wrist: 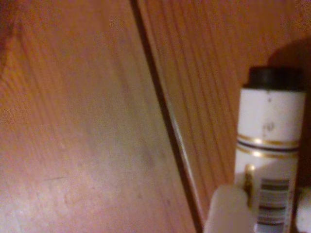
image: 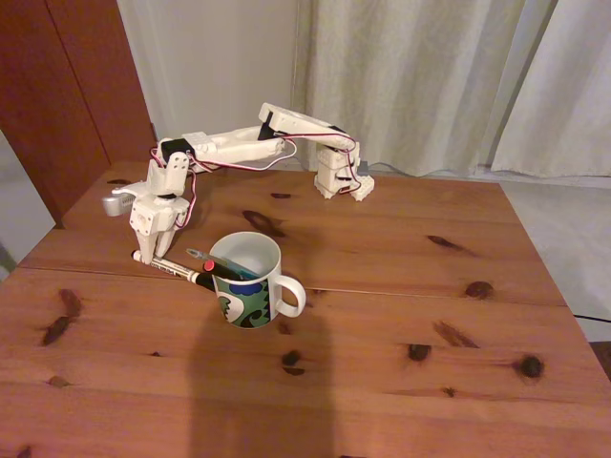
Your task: Clean up the desk and place the pens and markers into the cup
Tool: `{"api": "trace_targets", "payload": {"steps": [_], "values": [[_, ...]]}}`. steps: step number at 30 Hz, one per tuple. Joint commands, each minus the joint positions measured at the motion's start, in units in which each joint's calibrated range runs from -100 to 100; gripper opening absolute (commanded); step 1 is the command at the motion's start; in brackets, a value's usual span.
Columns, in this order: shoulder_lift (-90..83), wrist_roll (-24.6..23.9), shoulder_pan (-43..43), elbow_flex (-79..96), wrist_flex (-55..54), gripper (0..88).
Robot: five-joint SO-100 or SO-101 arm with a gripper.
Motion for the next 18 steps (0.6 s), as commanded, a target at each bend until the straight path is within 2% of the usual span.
{"api": "trace_targets", "payload": {"steps": [1, 7, 18], "values": [[-1.0, 0.1, 0.1, -0.8, -0.8, 1.2], [-4.8, -1.5, -0.6, -2.9, 1.8, 1.2], [-16.7, -2.0, -7.0, -2.9, 15.6, 1.2]]}}
